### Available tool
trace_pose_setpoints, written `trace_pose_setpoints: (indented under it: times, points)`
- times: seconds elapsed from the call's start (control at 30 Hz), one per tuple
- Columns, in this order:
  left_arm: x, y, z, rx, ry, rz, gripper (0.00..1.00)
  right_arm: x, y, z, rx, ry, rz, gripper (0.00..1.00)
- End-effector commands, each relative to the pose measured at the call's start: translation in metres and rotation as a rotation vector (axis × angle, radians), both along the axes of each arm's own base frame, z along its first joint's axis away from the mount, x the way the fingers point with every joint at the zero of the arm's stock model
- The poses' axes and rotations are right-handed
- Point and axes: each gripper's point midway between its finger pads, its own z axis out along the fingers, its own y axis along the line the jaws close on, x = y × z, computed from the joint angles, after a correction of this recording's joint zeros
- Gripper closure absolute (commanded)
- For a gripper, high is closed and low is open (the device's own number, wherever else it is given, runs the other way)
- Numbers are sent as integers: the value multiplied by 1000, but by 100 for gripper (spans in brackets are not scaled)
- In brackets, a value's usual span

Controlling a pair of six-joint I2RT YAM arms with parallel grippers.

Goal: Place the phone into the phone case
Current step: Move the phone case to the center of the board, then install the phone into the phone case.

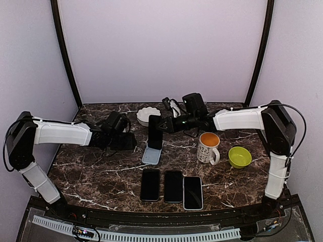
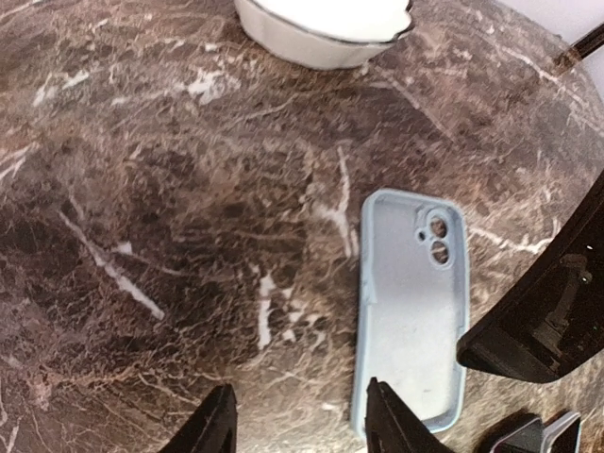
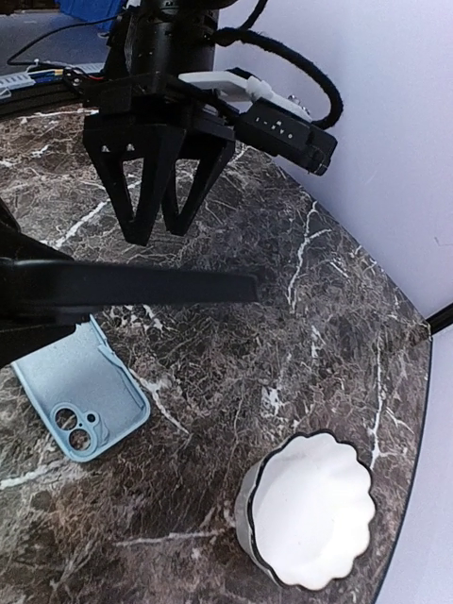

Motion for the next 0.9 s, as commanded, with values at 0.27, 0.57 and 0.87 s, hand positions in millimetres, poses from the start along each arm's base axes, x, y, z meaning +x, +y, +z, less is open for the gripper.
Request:
trace_pose_setpoints:
  times: [0.27, 0.57, 0.87]
  points:
    - [-19, 13, -56, 96, 121, -75, 56, 2, 32, -5, 208, 114, 100, 100]
    - [-20, 6, -70, 88, 161, -94, 58, -1, 32, -33, 202, 189, 100, 100]
    - [-20, 6, -71, 95, 164, -99, 58, -3, 27, -47, 158, 209, 99, 100]
